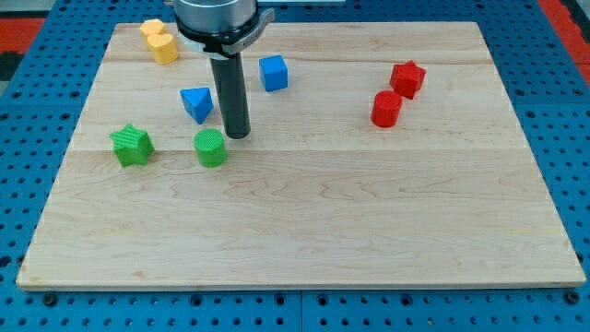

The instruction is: Push the green circle into the green star

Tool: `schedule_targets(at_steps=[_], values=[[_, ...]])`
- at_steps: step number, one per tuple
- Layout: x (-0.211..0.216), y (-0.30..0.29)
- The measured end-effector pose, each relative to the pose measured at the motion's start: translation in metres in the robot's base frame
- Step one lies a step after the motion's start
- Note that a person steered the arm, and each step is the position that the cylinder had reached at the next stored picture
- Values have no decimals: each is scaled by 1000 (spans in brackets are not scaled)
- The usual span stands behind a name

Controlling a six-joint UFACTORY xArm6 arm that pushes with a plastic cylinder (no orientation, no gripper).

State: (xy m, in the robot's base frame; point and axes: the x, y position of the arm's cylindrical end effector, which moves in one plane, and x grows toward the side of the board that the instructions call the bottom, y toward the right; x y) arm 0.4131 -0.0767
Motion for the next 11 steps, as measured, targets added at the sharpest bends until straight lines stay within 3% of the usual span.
schedule_targets(at_steps=[2, 4, 8, 9, 10, 11], values=[[24, 6], [32, -77], [51, -95], [46, -68], [26, 8], [-1, 43]])
